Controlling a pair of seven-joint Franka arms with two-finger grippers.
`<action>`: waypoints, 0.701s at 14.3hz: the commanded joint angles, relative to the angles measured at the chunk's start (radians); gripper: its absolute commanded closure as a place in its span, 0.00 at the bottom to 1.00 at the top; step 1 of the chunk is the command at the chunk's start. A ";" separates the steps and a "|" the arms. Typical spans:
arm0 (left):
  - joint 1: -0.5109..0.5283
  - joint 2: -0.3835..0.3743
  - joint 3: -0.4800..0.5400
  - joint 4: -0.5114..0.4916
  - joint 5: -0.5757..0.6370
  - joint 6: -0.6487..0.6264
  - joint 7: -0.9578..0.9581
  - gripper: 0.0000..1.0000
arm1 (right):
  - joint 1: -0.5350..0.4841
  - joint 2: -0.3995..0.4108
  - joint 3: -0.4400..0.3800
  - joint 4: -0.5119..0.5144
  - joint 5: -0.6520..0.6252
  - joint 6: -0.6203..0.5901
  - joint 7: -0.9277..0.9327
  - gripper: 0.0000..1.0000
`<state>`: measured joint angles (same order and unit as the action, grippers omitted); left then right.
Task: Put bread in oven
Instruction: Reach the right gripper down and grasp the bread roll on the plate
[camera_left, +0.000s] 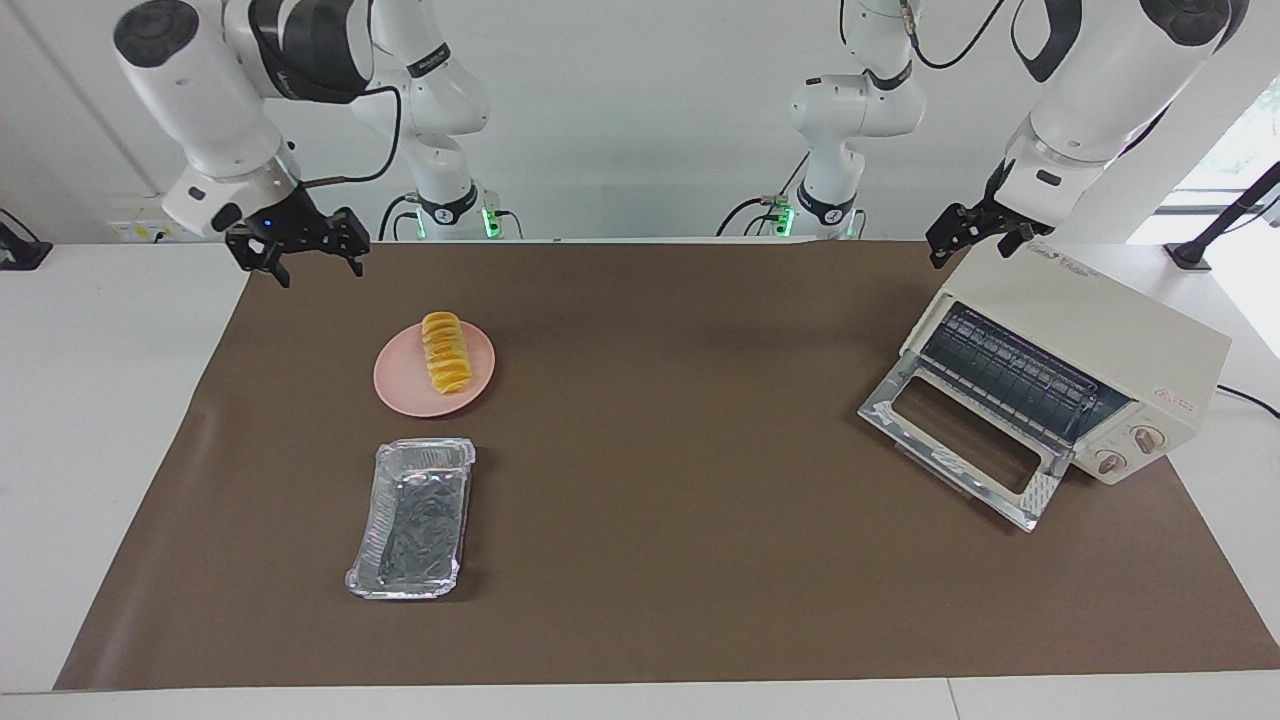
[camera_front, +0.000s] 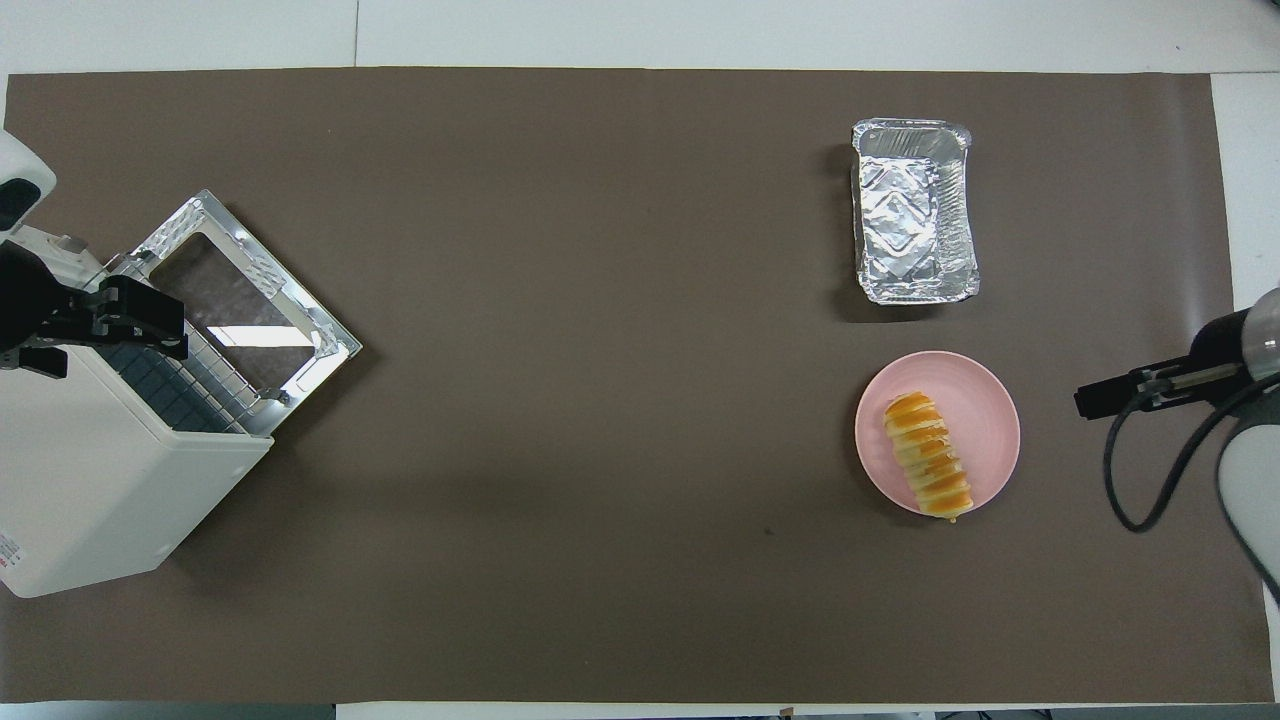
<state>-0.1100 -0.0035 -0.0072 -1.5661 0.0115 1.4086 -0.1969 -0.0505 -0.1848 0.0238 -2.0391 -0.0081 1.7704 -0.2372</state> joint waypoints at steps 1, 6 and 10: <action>0.009 -0.026 -0.002 -0.028 -0.013 0.001 -0.001 0.00 | 0.049 -0.003 0.004 -0.134 -0.001 0.133 0.041 0.00; 0.009 -0.026 -0.002 -0.028 -0.013 0.001 -0.001 0.00 | 0.129 0.086 0.004 -0.242 0.003 0.352 0.088 0.00; 0.009 -0.026 -0.002 -0.028 -0.013 0.001 -0.001 0.00 | 0.143 0.139 0.004 -0.294 0.008 0.431 0.082 0.00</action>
<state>-0.1100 -0.0036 -0.0072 -1.5661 0.0116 1.4086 -0.1969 0.0904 -0.0513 0.0284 -2.3054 -0.0070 2.1751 -0.1591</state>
